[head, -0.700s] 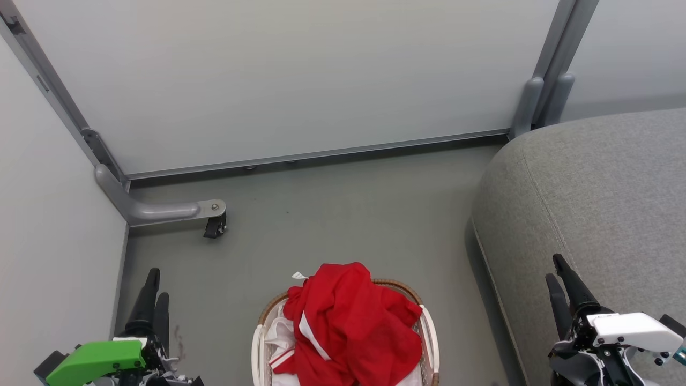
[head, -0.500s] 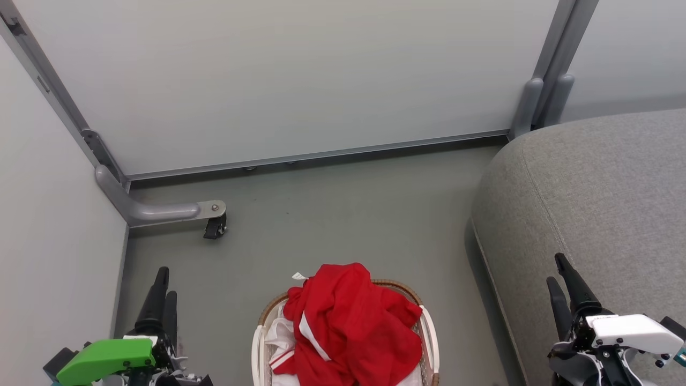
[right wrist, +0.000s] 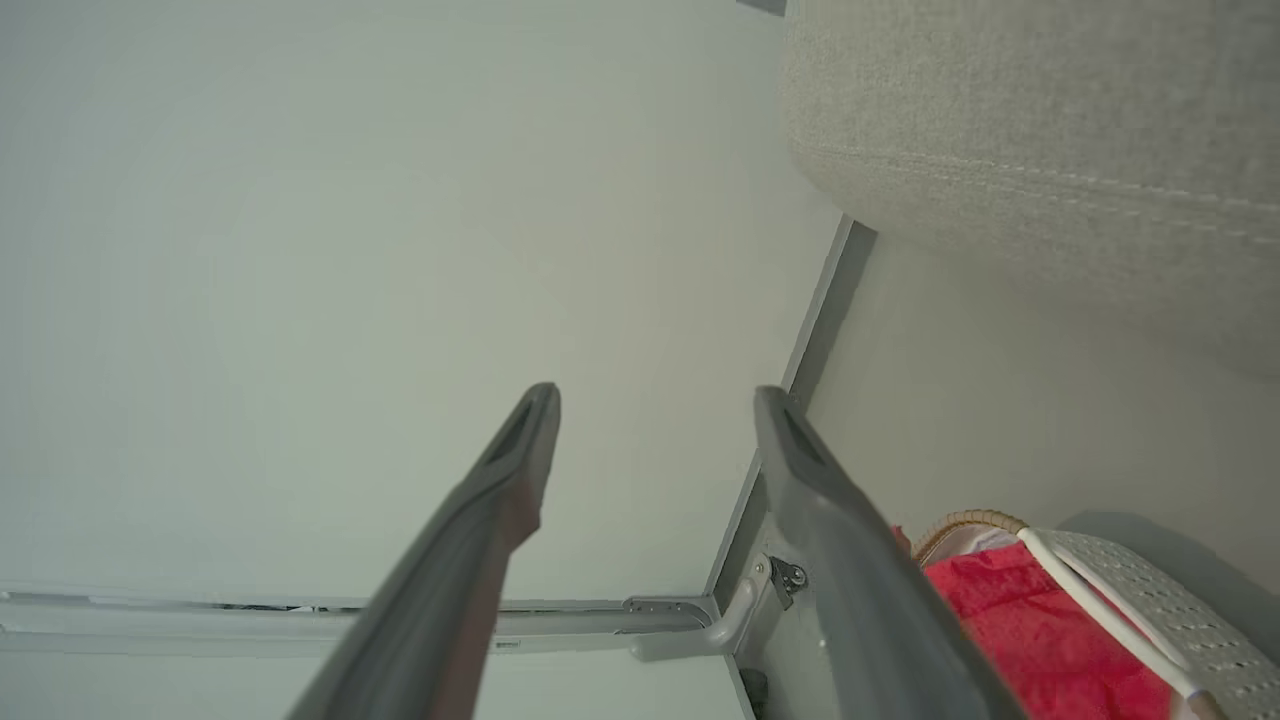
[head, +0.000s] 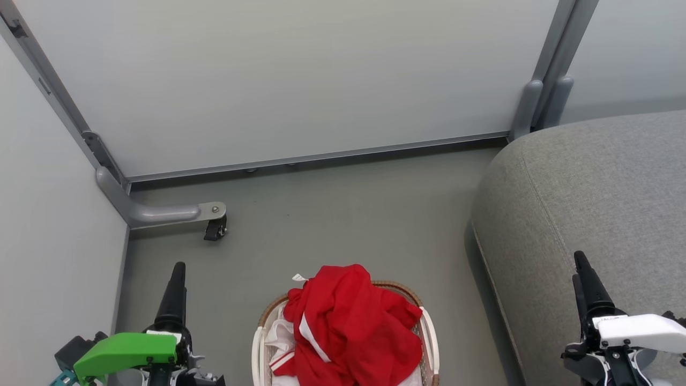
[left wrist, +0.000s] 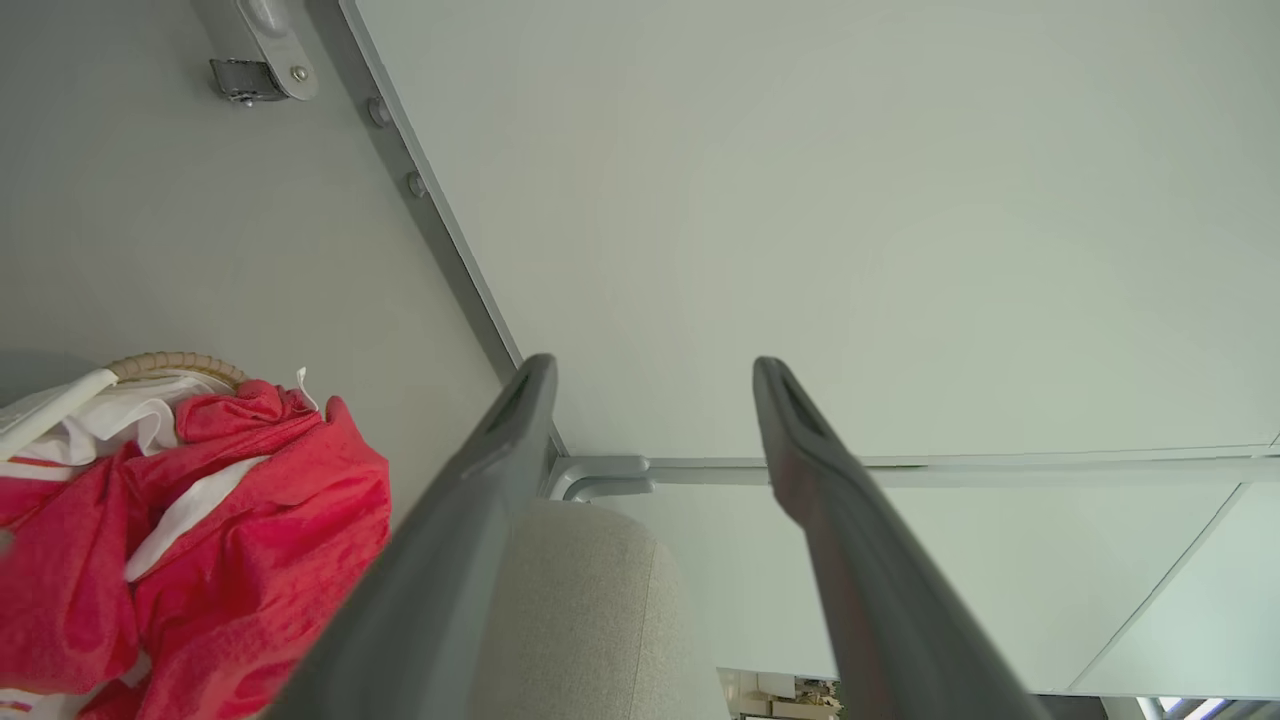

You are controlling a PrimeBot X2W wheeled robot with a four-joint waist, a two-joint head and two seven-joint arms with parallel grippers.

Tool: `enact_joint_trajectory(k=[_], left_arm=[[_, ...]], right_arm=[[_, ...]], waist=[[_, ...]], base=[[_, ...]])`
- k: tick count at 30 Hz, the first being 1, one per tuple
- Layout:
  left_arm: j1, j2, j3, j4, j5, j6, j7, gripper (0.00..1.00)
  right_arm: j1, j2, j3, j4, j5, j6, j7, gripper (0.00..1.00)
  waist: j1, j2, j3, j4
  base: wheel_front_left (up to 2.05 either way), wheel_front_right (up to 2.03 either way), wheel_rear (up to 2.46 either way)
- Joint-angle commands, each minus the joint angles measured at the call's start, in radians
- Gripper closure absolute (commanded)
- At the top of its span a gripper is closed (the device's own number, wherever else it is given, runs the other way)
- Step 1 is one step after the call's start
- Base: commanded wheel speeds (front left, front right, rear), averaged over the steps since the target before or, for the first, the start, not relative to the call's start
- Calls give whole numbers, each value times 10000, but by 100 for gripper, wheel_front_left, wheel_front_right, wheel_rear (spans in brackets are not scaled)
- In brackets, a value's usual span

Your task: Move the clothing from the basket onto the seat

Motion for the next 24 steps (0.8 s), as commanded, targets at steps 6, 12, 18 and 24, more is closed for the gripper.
enact_joint_trajectory(k=[6, 12, 18, 24], left_arm=[[-292, 58, -120, -350, 1209, -40, -308, 0], [-264, 66, -216, -489, 2393, -45, -534, 0], [-185, 73, -445, -558, 3610, 6, -744, 0], [-98, 80, -737, -545, 4875, 132, -946, 0]], right_arm=[[22, -108, -60, -570, -1833, 1, -326, 0], [150, -121, -1, -847, -3241, 1, -557, 0], [277, -129, 6, -941, -4380, 1, -765, 0], [384, -137, 122, -950, -5412, 1, -968, 0]], waist=[[0, 0, -18, -8], [0, 0, -36, -18], [0, 0, -61, -19], [0, 0, -80, -23]], base=[[0, 0, 0], [0, 0, 0], [0, 0, 0], [0, 0, 0]])
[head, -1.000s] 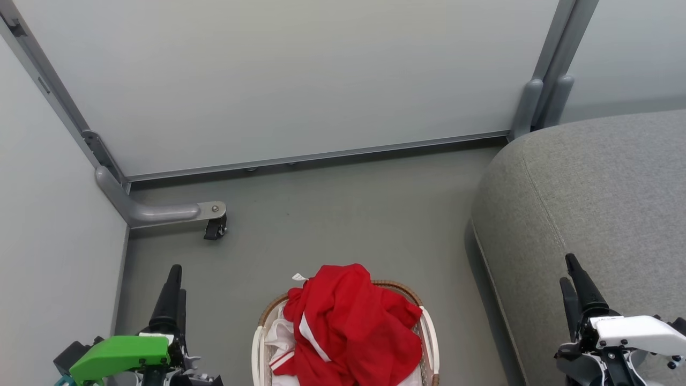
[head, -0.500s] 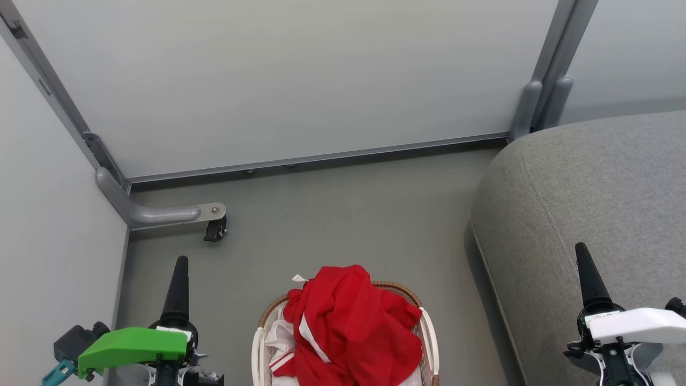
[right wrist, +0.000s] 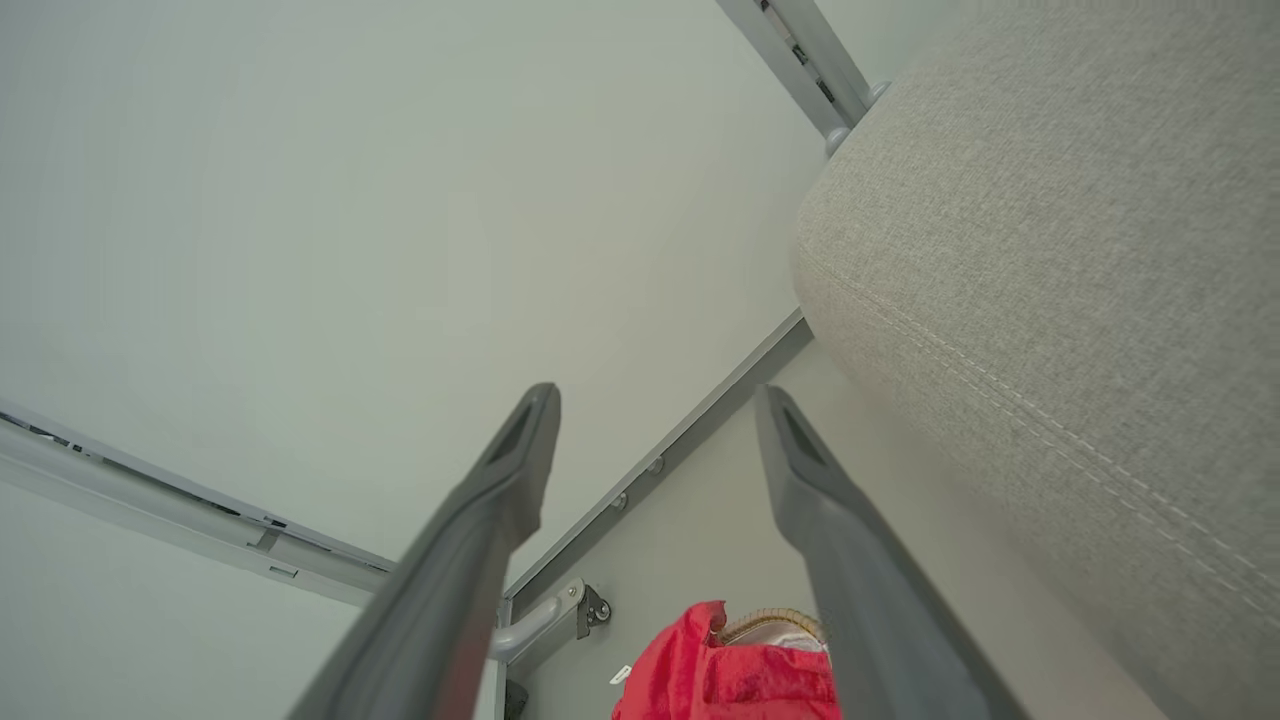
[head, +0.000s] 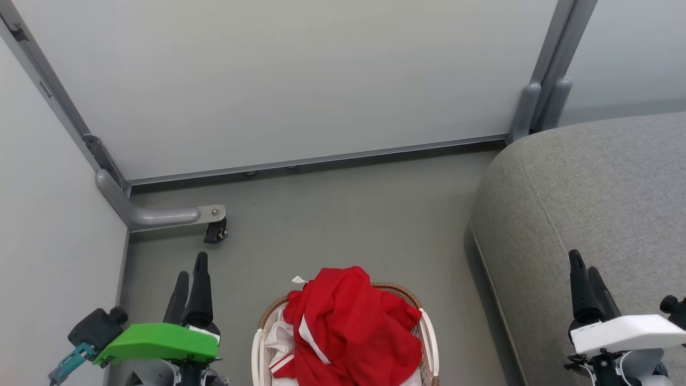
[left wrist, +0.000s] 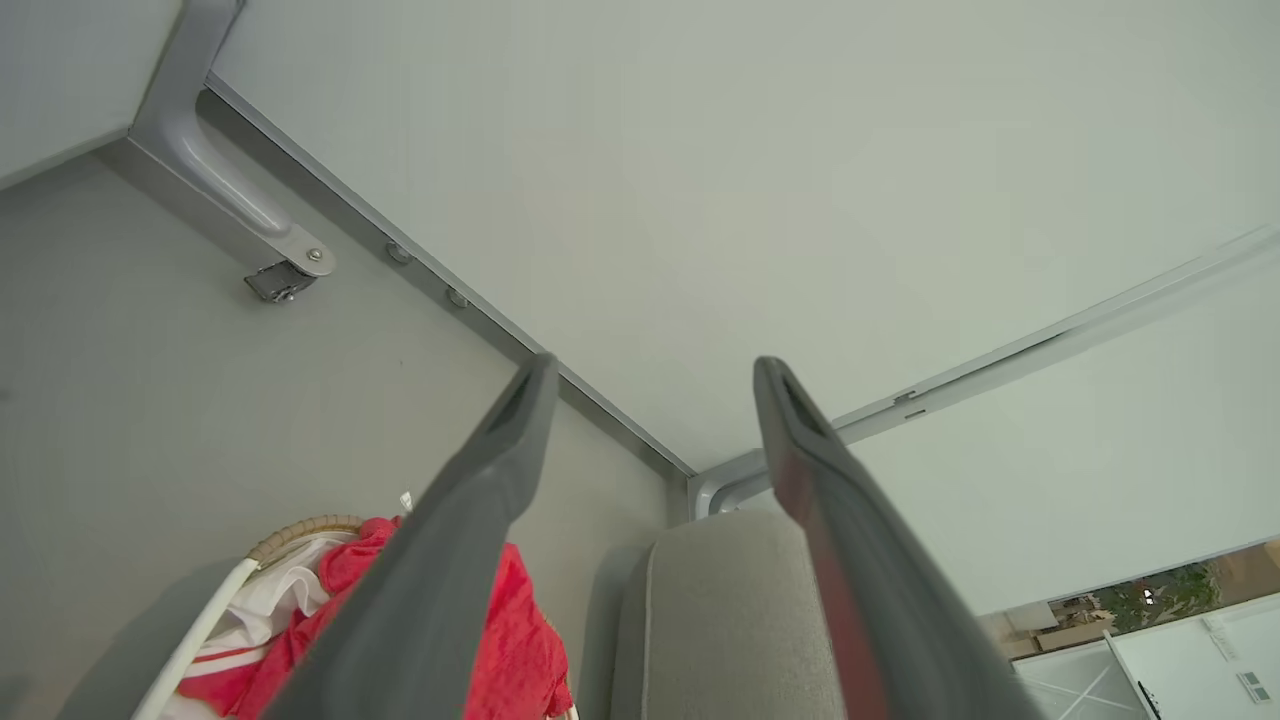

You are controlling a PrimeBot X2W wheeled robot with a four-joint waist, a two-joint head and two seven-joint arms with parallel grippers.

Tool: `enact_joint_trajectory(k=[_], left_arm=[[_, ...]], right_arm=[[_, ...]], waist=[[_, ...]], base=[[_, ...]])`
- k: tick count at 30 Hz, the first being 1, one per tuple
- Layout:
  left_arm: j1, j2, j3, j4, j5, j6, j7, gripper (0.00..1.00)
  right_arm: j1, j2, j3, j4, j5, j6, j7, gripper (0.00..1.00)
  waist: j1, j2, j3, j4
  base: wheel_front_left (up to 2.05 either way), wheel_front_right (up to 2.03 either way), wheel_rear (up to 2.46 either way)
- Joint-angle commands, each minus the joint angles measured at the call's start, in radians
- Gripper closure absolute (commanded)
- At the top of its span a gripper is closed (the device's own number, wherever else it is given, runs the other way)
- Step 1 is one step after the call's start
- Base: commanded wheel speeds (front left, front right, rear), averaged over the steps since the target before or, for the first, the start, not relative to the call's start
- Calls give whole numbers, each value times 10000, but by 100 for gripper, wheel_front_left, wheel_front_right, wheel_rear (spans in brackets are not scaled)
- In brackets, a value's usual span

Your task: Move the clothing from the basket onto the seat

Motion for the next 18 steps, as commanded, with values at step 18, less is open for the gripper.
enact_joint_trajectory(k=[18], left_arm=[[87, 81, -581, 197, 2709, 200, -647, 0]], right_arm=[[180, -98, 229, -205, -2795, 2, -664, 0]], waist=[[0, 0, -22, -1]], base=[[0, 0, 0]])
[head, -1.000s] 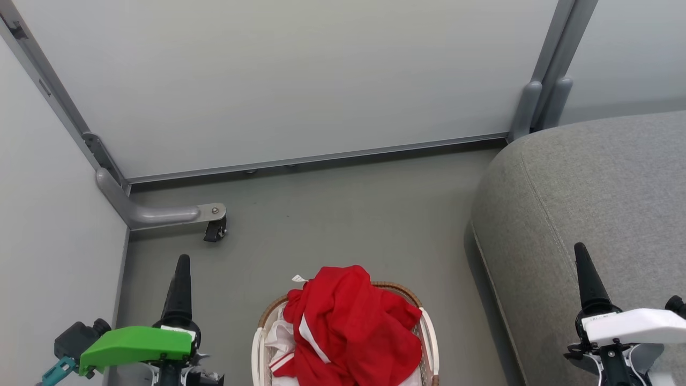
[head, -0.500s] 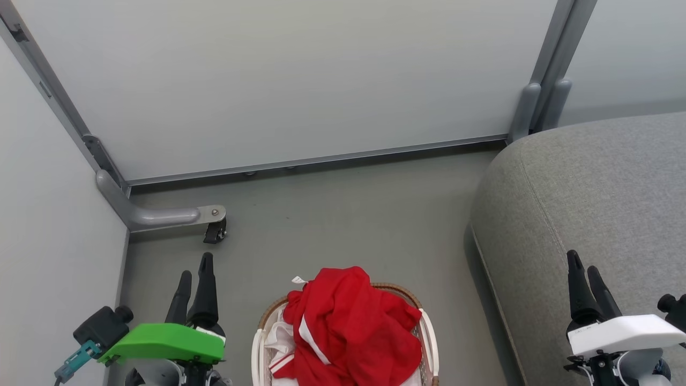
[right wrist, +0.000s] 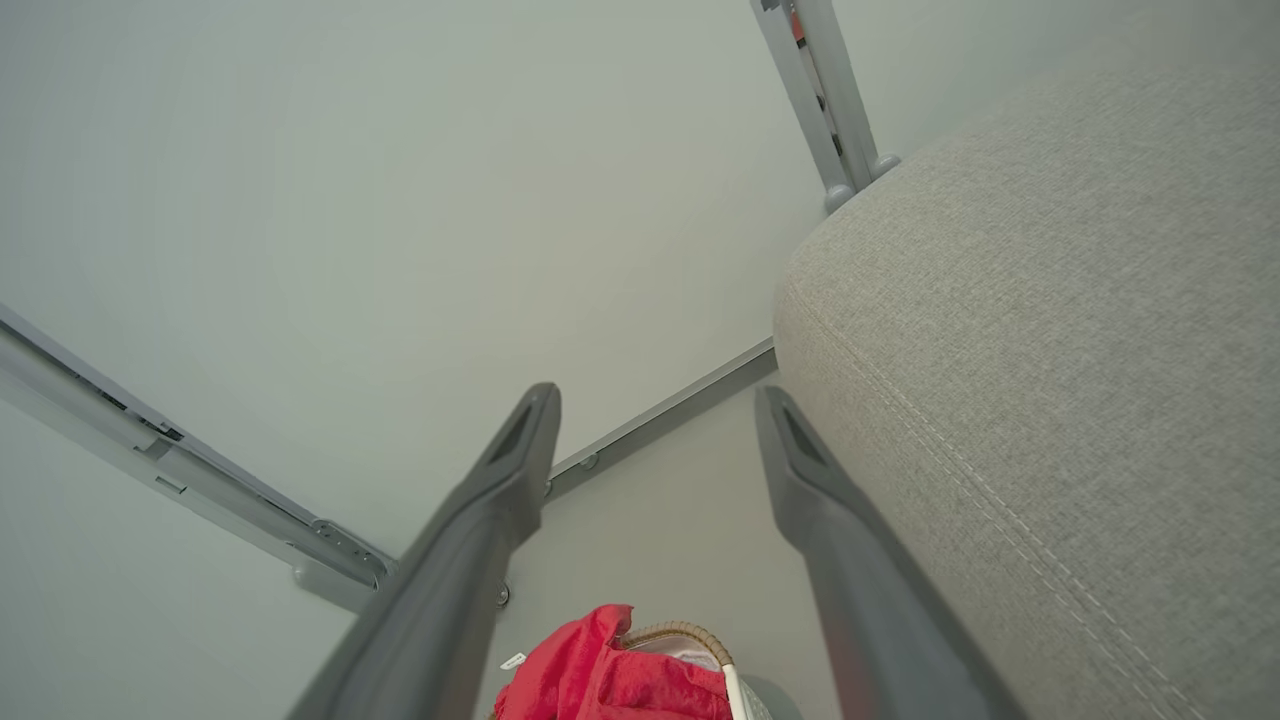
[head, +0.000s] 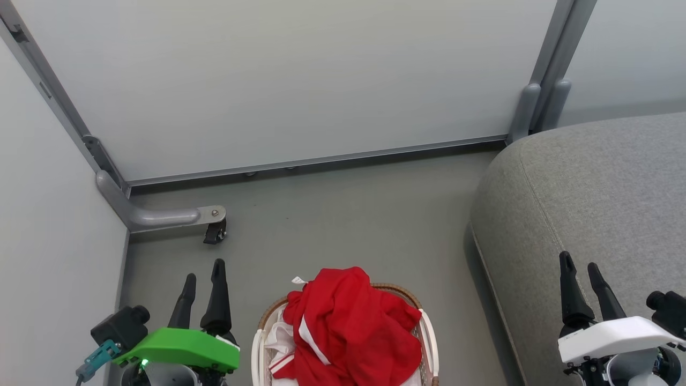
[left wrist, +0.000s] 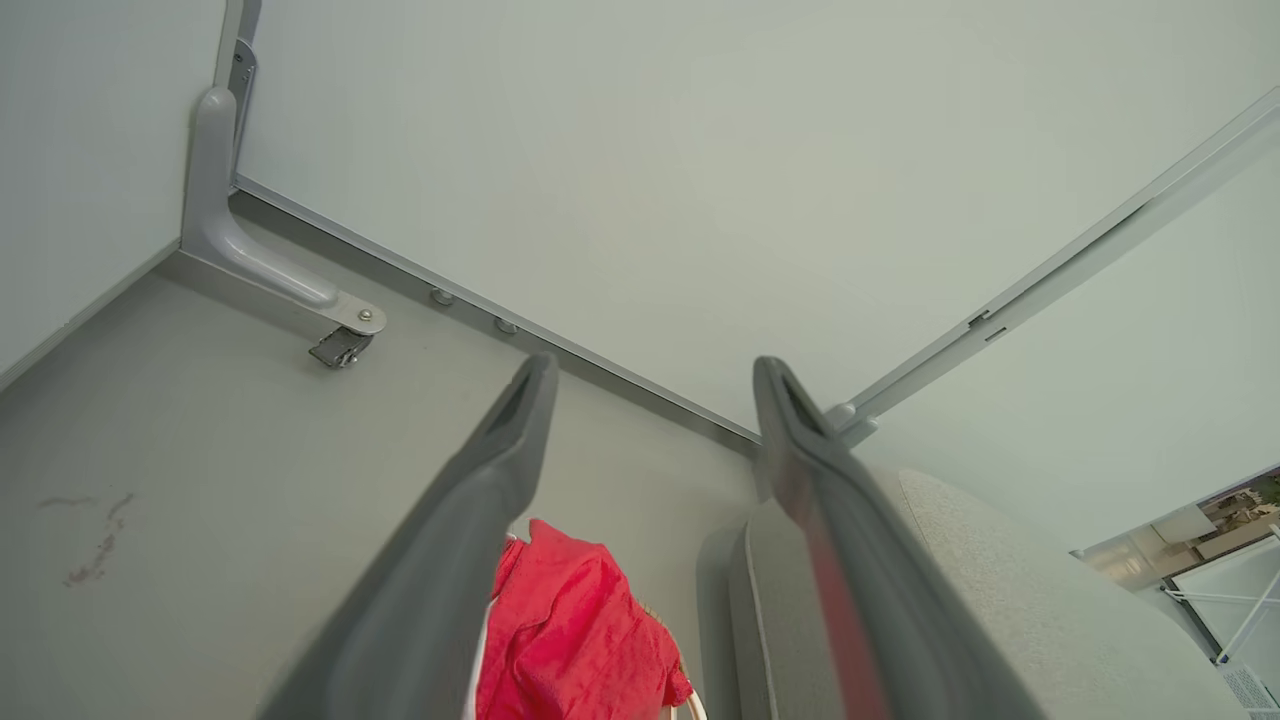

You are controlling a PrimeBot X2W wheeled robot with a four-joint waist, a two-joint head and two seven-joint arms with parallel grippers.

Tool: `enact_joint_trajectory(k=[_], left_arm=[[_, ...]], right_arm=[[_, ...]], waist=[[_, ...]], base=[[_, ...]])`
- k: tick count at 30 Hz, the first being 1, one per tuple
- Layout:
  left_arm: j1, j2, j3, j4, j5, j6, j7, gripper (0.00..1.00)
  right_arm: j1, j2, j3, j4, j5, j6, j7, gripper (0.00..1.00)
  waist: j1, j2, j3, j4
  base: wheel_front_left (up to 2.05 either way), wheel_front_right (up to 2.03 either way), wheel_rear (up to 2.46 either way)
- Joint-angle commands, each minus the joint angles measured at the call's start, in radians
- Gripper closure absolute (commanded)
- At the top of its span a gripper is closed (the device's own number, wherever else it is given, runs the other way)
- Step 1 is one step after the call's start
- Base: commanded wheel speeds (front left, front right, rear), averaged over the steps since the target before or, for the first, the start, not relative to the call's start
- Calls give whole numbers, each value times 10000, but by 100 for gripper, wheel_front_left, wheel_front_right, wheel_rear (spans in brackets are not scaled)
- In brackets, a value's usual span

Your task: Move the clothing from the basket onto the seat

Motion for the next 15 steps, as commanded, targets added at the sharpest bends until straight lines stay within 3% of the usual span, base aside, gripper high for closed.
enact_joint_trajectory(k=[1, 15], left_arm=[[30, 65, -44, -32, 269, 38, -91, 0], [0, 79, -214, 304, 1411, 85, -445, 0]], right_arm=[[71, -71, 20, -130, -301, 2, -104, 0], [151, -88, 71, -93, -1782, 2, -461, 0]], waist=[[0, 0, 0, 5], [0, 0, -14, 27]], base=[[0, 0, 0], [0, 0, 0]])
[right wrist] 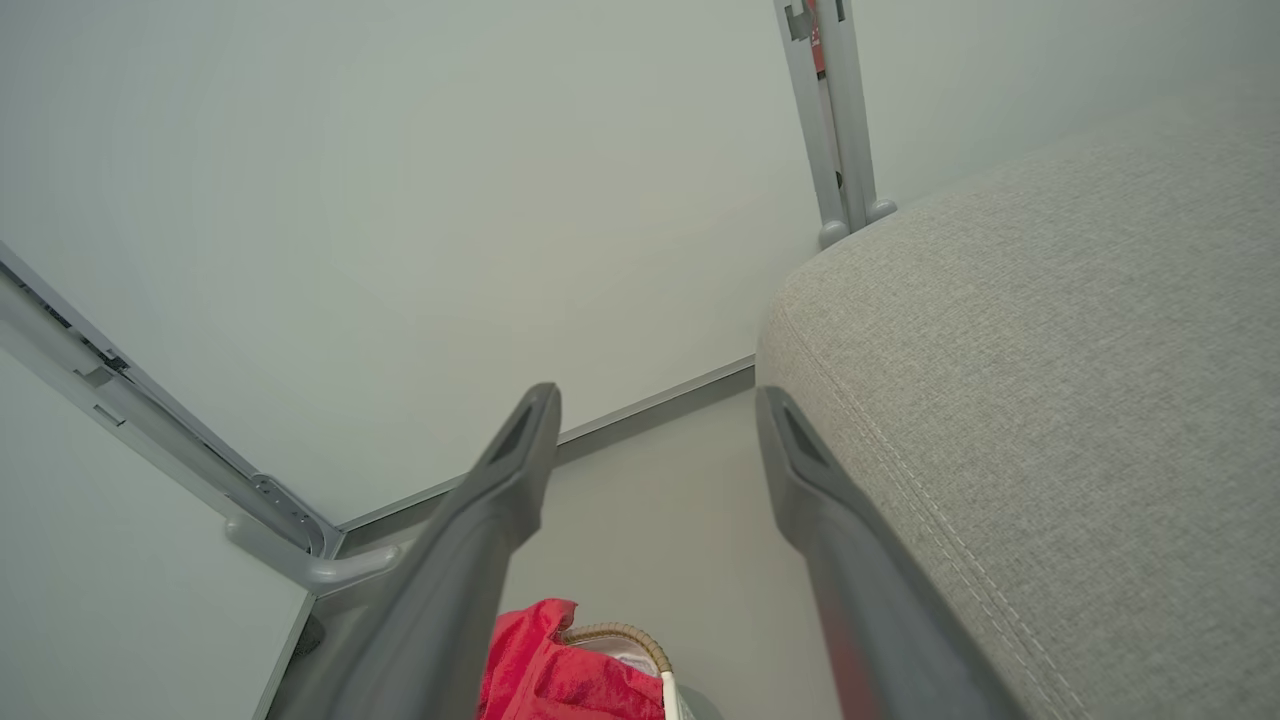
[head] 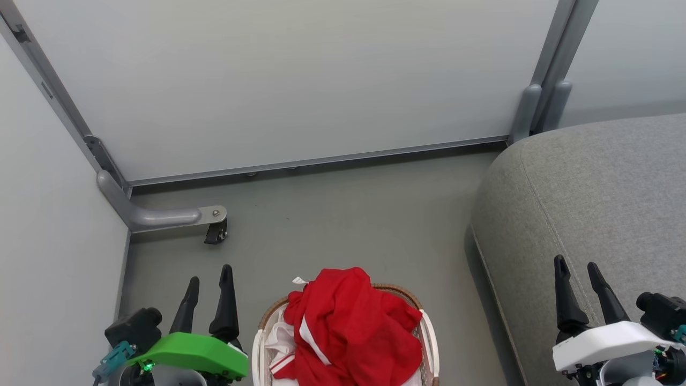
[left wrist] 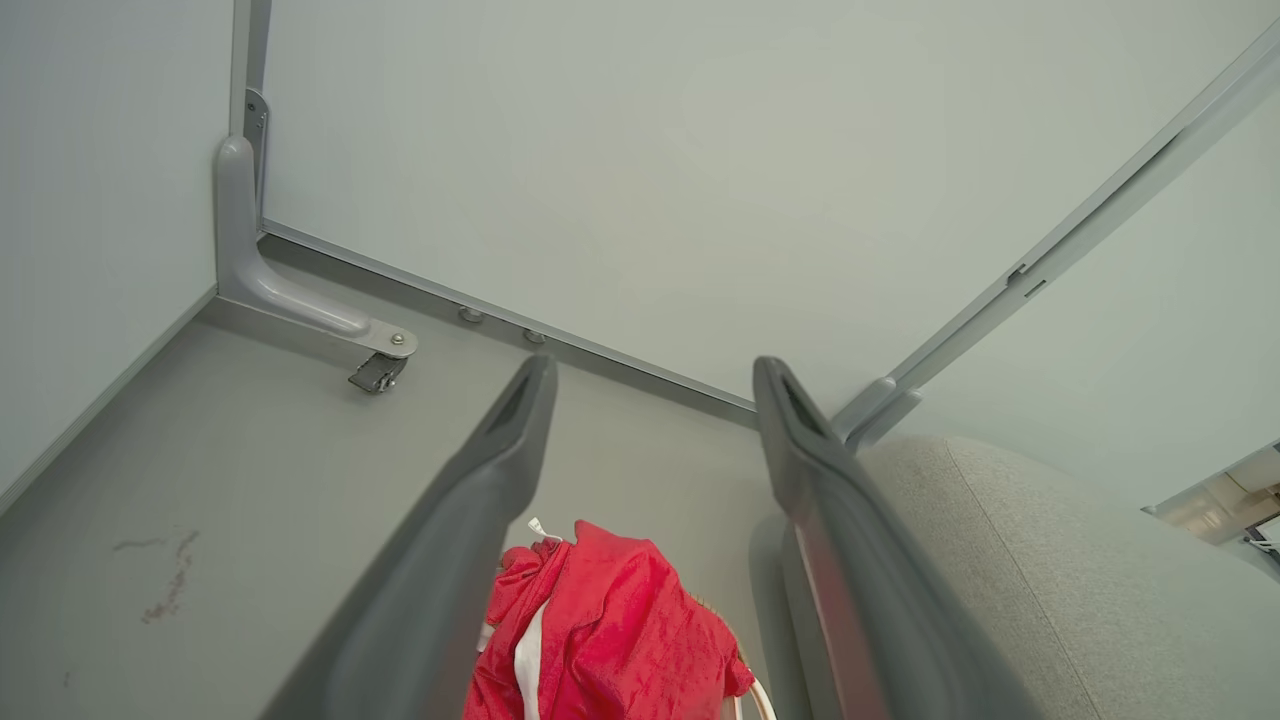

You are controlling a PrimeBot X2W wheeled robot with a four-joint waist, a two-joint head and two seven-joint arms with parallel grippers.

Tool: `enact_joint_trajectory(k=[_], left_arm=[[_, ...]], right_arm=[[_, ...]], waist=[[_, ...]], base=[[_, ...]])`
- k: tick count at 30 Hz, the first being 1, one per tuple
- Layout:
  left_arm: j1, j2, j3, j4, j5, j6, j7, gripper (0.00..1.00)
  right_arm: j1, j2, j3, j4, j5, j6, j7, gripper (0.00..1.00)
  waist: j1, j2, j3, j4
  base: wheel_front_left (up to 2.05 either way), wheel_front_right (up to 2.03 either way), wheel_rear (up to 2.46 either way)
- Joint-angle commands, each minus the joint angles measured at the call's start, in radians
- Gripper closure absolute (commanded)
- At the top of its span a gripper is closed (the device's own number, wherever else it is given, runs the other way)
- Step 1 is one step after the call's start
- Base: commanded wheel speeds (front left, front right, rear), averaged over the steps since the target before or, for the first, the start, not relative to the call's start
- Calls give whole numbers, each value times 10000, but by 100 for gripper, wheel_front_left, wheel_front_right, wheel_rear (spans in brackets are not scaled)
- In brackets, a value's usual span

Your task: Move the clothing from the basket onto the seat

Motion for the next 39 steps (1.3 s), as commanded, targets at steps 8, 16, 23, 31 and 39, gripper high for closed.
enact_joint_trajectory(k=[8, 16, 23, 31, 39], left_arm=[[-18, 74, -111, 157, 763, 77, -260, 0], [-20, 79, -266, 437, 1255, 113, -423, 0], [-71, 85, -365, 637, 1642, 129, -568, 0], [-70, 88, -412, 823, 2122, 170, -716, 0], [-35, 94, -356, 1071, 2497, 236, -873, 0]], right_arm=[[119, -77, -16, -88, -985, 3, -265, 0], [169, -85, 26, -19, -1701, 3, -437, 0], [173, -90, 42, 38, -2269, 3, -581, 0], [192, -100, 119, 73, -2877, 2, -729, 0], [231, -107, 154, 102, -3455, 2, -886, 0]], waist=[[0, 0, 4, 11], [0, 0, 2, 28], [0, 0, 4, 50], [0, 0, -11, 103], [0, 0, -31, 133]], base=[[0, 0, 0], [0, 0, 0], [0, 0, 0], [0, 0, 0], [0, 0, 0]])
